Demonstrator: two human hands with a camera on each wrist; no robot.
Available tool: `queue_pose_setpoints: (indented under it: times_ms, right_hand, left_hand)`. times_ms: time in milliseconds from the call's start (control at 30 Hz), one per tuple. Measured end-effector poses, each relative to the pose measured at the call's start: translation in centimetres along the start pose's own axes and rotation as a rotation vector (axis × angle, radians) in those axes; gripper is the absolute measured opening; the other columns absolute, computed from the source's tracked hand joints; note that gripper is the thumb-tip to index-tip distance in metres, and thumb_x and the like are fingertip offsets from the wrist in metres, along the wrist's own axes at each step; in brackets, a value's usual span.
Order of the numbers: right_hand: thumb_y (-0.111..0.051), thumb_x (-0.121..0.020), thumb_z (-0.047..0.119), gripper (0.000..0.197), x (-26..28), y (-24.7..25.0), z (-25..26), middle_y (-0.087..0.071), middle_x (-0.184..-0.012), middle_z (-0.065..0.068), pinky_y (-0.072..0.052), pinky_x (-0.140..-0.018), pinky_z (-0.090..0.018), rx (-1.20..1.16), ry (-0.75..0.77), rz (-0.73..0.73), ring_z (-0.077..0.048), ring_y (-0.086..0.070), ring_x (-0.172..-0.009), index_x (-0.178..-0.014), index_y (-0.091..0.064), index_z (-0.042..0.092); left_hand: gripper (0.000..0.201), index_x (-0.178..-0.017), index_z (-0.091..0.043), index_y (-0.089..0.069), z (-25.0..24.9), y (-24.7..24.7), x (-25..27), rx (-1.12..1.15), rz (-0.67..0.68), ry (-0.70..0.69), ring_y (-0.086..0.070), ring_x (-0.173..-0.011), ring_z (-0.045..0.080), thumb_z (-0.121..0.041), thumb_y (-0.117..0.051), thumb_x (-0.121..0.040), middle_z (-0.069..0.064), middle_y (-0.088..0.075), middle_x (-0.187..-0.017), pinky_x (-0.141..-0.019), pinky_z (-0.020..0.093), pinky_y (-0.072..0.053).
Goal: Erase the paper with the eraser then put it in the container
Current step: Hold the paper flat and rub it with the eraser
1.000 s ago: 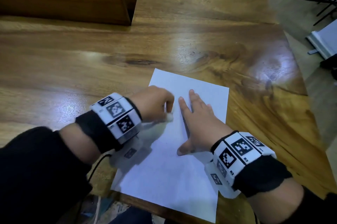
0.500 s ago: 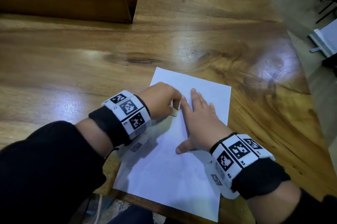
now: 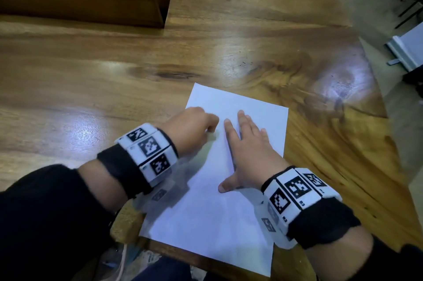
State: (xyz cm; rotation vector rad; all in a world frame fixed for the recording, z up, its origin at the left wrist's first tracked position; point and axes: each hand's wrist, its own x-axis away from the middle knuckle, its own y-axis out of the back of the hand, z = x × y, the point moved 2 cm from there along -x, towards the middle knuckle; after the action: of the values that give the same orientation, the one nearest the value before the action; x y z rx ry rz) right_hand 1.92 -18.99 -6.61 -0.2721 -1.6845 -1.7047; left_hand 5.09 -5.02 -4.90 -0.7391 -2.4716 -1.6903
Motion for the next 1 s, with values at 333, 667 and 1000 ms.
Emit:
queue_pose_setpoints:
  times_ms: [333, 667, 1000]
  right_hand:
    - [-0.078, -0.06, 0.061, 0.142, 0.0, -0.1, 0.0, 0.039, -0.15, -0.014, 0.005, -0.118, -0.049, -0.007, -0.003, 0.008, -0.027, 0.03, -0.142, -0.147, 0.025, 0.016]
    - [-0.079, -0.061, 0.061, 0.142, 0.0, -0.1, 0.1, 0.039, -0.15, -0.014, 0.007, -0.117, -0.049, -0.011, -0.006, 0.012, -0.027, 0.031, -0.142, -0.147, 0.025, 0.016]
    - [-0.079, -0.062, 0.059, 0.142, 0.0, -0.1, -0.1, 0.041, -0.149, -0.012, 0.008, -0.118, -0.048, -0.033, -0.002, 0.02, -0.025, 0.033, -0.141, -0.147, 0.027, 0.018]
  left_hand:
    - [0.007, -0.083, -0.015, -0.063, -0.1, 0.0, -0.4, 0.035, 0.05, 0.022, -0.047, -0.07, 0.017, -0.014, -0.059, -0.078, -0.011, -0.043, -0.062, -0.063, 0.027, -0.037]
    - [0.008, -0.084, -0.015, -0.065, 0.2, 0.0, 1.3, 0.002, 0.166, -0.019, -0.045, -0.07, 0.014, -0.016, -0.061, -0.077, -0.01, -0.046, -0.063, -0.058, 0.024, -0.031]
    - [0.004, -0.079, -0.018, -0.055, 1.1, -2.7, 5.1, 0.038, 0.067, -0.033, -0.049, -0.078, 0.025, -0.019, -0.056, -0.082, 0.004, -0.051, -0.085, -0.068, 0.031, -0.038]
